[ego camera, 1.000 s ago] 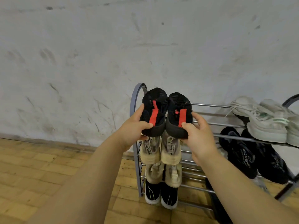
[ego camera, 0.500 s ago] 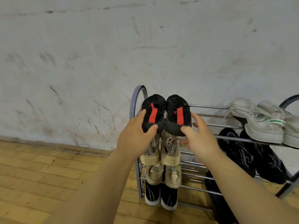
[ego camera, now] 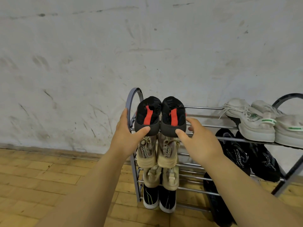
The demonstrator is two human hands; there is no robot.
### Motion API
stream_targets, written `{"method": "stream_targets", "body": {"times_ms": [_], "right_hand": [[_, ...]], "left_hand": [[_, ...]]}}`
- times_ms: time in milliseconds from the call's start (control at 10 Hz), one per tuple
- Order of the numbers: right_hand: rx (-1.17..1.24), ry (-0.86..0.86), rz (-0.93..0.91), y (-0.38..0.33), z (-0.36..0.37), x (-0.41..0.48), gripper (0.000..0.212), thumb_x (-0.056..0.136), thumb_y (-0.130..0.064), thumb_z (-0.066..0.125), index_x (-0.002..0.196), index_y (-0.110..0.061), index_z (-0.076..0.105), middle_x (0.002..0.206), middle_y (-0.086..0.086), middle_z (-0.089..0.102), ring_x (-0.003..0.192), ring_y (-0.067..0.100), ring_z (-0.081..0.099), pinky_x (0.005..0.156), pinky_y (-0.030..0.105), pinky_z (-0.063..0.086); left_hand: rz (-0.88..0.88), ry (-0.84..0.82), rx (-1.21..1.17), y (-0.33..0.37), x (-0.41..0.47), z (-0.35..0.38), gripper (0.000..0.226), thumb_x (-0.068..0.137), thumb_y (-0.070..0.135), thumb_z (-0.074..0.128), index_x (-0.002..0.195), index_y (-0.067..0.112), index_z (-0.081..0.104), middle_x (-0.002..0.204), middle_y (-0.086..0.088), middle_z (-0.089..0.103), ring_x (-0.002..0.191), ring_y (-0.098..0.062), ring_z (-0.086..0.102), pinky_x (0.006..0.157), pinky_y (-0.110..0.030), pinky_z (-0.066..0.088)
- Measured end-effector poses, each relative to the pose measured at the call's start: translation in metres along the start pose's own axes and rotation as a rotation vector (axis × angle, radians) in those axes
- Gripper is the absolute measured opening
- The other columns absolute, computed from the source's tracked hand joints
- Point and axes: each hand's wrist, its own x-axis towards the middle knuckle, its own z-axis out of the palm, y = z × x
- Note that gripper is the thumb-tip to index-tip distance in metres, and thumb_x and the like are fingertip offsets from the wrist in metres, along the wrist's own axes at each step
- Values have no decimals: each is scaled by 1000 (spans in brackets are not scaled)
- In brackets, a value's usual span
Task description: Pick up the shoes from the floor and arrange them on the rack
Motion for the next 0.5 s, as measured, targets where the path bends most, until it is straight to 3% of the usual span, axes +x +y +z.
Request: {"method": "stream_targets", "body": {"times_ms": [200, 300, 400, 500], "right_hand": [[-23, 48, -11, 1, 8, 4, 67, 94, -67, 51, 154, -39, 38, 130, -1, 68, 119, 22, 63, 99, 43, 52], [2, 30, -11, 2, 9, 4, 69, 94, -66, 52, 155, -38, 37, 138, 0, 64, 126, 23, 59, 103, 44, 49], [3, 10, -45, 5, 4, -1, 74, 92, -67, 56, 157, -38, 34, 153, -1, 51, 140, 24, 46, 112, 44, 42], [-95, 32, -100, 11, -8, -4, 78, 90, -68, 58, 157, -34, 34, 159, -2, 42, 147, 22, 35, 119, 42, 31]], "left_hand": [[9, 26, 11, -2, 0, 0, 100, 90, 49, 75, 163, 42, 7, 172, 12, 18, 156, -21, 25, 123, -50, 32], [-6, 32, 27, 0, -2, 1, 99, 90, 51, 74, 164, 41, 8, 171, 9, 20, 155, -22, 28, 122, -49, 33], [44, 64, 184, 5, -11, 5, 97, 91, 51, 71, 164, 36, 9, 166, 0, 21, 152, -25, 29, 117, -45, 34], [252, 148, 467, 16, -24, 10, 91, 91, 52, 70, 162, 33, 16, 163, -6, 21, 151, -29, 21, 118, -48, 33]]}}
